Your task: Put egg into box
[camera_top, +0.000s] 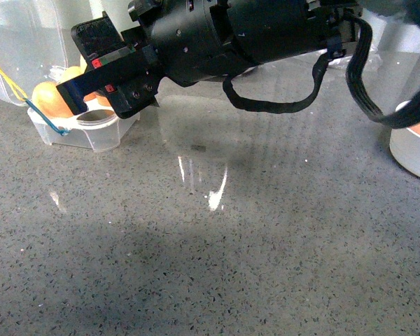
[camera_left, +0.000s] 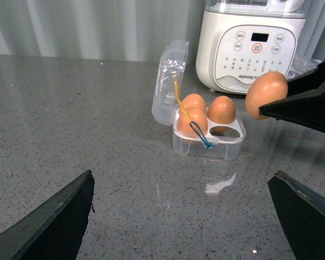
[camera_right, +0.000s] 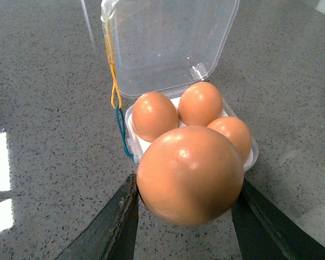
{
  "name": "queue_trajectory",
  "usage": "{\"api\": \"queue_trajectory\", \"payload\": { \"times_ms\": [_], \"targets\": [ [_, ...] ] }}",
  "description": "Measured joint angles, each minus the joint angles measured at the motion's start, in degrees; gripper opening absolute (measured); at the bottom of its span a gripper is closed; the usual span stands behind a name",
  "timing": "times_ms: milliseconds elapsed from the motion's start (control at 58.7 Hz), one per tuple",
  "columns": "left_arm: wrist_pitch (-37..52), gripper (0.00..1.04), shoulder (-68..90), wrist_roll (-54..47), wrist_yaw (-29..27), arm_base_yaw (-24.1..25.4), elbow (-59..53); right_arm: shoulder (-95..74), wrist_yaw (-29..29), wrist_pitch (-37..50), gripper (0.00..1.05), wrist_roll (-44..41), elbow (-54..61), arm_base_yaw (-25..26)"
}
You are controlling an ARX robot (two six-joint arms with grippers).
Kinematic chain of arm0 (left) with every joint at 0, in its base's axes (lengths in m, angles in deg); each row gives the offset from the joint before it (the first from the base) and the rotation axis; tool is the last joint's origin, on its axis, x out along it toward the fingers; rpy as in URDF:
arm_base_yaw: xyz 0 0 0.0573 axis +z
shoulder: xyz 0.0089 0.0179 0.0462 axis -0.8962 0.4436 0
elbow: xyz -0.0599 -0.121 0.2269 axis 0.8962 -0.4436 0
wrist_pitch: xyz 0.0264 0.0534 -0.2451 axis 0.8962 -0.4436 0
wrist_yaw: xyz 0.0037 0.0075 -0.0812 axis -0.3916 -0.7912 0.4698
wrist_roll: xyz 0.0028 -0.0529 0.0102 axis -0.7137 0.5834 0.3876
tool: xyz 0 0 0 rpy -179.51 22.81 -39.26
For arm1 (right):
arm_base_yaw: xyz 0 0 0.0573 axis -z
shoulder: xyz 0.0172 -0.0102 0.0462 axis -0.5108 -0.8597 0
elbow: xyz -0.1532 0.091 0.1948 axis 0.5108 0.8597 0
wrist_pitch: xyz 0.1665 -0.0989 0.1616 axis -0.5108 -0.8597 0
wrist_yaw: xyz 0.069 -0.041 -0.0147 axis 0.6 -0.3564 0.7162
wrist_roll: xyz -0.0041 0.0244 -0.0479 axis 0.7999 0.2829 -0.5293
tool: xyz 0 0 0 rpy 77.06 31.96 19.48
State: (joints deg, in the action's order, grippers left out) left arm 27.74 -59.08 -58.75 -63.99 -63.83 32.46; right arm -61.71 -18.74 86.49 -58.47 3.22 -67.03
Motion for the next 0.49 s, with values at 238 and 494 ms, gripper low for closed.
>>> {"api": "queue_trajectory", "payload": {
  "times_ms": [238,494],
  "targets": [
    [0.0,0.98,0.0,0.0,0.0,0.0,0.0,-2.1,-0.9,-1.7,0.42,-1.3,-2.7,-0.3],
    [0.0,0.98,0.0,0.0,0.0,0.0,0.0,-3.2,-0.9,-2.4,0.42,-2.0,-3.8,-0.9]
  ]
}}
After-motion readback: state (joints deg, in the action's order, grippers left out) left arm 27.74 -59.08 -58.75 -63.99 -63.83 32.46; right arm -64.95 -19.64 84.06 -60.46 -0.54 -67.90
